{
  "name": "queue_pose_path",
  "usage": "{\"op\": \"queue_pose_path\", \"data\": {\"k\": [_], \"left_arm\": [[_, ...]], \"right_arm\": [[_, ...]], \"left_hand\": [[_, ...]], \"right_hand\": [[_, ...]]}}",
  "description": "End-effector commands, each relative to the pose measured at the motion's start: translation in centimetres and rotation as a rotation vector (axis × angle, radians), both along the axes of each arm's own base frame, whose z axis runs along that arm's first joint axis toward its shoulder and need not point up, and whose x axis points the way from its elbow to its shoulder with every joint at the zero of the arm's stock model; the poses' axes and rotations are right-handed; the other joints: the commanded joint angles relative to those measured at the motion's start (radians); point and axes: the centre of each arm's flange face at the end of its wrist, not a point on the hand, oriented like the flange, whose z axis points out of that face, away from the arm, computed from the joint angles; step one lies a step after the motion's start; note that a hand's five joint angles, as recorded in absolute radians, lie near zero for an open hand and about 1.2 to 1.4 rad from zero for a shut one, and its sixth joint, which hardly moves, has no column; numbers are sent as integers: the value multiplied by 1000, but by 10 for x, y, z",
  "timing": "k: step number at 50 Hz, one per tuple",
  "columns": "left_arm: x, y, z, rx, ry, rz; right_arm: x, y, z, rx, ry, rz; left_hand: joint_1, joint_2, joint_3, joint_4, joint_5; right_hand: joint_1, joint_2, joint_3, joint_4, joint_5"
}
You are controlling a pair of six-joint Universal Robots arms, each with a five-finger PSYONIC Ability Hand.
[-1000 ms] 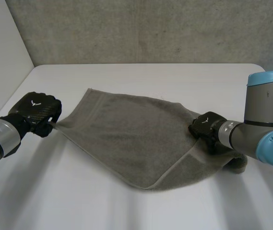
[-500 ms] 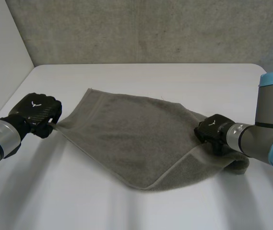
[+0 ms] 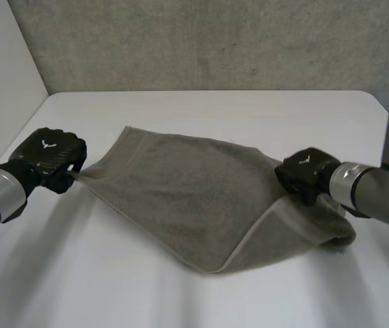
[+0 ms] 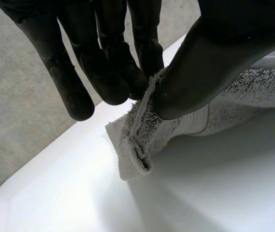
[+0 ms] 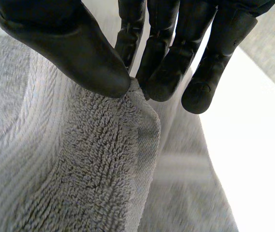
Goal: Fold the towel.
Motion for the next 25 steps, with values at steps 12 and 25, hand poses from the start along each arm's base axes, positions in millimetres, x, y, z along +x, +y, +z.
{"op": "queue_pose_path", "data": {"k": [12,25], "left_arm": [[7,3,0,15,29,-4],[7,2,0,13,27,-5]], "right_arm": [[-1,32,-23,180,51,76],[1,31,-22,120,31,93]], "left_hand": [[38,8,10,4,20],[38,8,10,4,20]], "right_hand": [[-436,-396,-464,-464,-476],[-736,-695,-764,-764,-775]]}}
